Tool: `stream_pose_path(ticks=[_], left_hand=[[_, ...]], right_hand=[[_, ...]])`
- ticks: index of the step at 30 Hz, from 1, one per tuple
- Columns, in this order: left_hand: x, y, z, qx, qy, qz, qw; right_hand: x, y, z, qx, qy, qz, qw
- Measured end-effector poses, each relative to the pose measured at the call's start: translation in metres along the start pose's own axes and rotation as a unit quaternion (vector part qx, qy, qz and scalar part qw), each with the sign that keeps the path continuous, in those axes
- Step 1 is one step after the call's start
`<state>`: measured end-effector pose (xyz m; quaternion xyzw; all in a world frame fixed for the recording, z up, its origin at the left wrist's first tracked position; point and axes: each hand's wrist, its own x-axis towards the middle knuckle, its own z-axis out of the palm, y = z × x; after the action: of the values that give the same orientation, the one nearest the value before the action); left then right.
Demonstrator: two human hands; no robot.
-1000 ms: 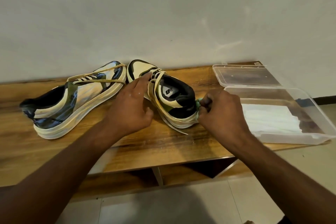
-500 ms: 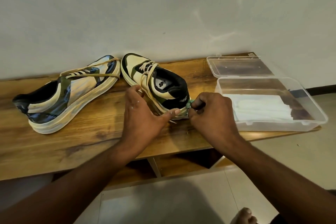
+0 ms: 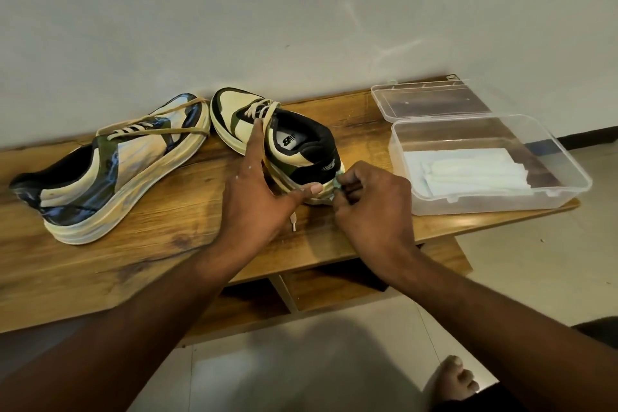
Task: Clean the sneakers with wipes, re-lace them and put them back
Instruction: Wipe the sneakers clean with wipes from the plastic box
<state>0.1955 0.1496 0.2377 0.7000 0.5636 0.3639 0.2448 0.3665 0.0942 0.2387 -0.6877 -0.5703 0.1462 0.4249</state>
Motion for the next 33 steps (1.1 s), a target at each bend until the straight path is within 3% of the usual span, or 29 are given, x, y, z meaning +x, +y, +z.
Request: stream_pose_path(ticks=[8,15,18,27,33], left_hand=[[0.004,0.001,0.002,0.037,-0.007,-0.023,0.999],[0.01,0.002,0.006,0.058,0.012,-0.034,0.998],[0.012,0.002,0.007,0.055,0.007,-0.044,0.997],[0.014,0.003,0.008,0.042,0.008,-0.056,0.998],[0.014,0.006,0.006,0.068,0.009,-0.057,0.996]], right_hand=[[-0.013,-0.003,0.01,-0.038,-0.053,-0.119,0.991],[0.009,0.01,-0.006,-0.004,0.001,0.002,1.0],[0.008,0.009,-0.003,0.005,0.005,0.011,1.0],[-0.009,0.001,0.009,-0.064,-0.086,-0.187,0.977],[0.007,0.004,-0.006,-0.069,-0.027,-0.073,0.995]])
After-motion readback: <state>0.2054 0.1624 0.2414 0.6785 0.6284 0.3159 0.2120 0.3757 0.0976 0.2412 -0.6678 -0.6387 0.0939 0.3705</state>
